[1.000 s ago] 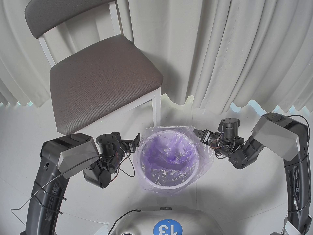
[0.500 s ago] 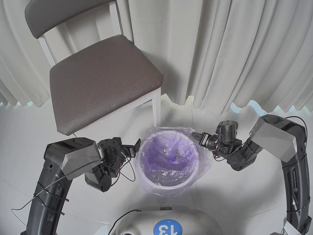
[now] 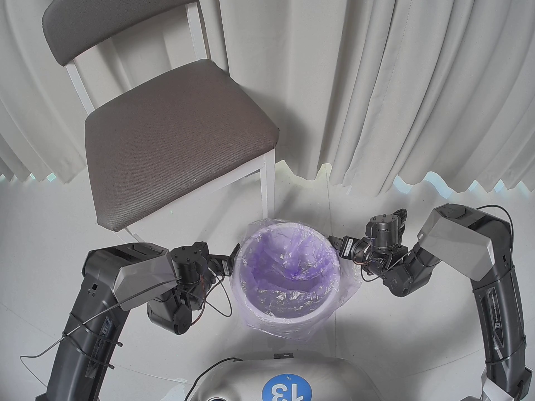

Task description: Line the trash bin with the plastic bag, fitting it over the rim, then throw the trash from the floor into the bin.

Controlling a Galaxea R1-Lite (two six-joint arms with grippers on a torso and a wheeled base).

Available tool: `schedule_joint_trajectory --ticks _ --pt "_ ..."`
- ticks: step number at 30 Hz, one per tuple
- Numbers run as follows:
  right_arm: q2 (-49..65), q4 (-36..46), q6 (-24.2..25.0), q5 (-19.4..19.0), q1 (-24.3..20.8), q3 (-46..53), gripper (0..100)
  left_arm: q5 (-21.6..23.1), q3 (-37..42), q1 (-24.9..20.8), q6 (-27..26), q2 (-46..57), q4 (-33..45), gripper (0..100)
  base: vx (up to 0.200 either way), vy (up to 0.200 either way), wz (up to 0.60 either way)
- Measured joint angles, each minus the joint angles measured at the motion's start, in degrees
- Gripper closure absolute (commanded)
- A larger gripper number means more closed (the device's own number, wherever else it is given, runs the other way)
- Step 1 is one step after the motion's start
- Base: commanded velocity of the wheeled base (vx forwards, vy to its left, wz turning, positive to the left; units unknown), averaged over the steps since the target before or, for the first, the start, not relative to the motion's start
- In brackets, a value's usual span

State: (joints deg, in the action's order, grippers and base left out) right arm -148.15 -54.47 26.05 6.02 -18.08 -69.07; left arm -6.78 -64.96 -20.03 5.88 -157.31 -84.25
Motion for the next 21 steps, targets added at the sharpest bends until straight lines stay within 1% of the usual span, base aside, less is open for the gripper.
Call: schedule_joint_trajectory --ticks 2,7,11,13,17,21 --pt "-0.7 -0.7 -1.1 0.9 0.0 -0.2 0 0.0 0.2 0.0 -0.4 -0.4 -0.9 0 0.0 0.0 0.0" --pt "-1.0 -3.5 -1.9 1.1 0.0 1.0 0 -0.1 1.0 0.0 -0.7 -0.7 -2.4 0 0.0 0.0 0.0" --pt "1.0 -4.0 -2.4 1.0 -0.3 3.3 0 0.0 1.6 0.4 -0.7 -0.3 -2.5 0 0.0 0.0 0.0" --pt "2.8 -4.0 -3.4 1.0 -0.4 5.0 0 0.1 2.1 0.7 -0.7 0.3 -2.5 0 0.0 0.0 0.0" --pt "7.8 -4.0 -9.0 0.8 -0.7 10.7 0 0.9 4.5 1.5 -1.3 2.8 -2.5 0 0.0 0.0 0.0" --pt "12.0 -4.1 -14.0 0.8 -0.7 15.6 0 3.7 7.9 2.6 -2.2 5.5 -2.5 0 0.0 0.0 0.0"
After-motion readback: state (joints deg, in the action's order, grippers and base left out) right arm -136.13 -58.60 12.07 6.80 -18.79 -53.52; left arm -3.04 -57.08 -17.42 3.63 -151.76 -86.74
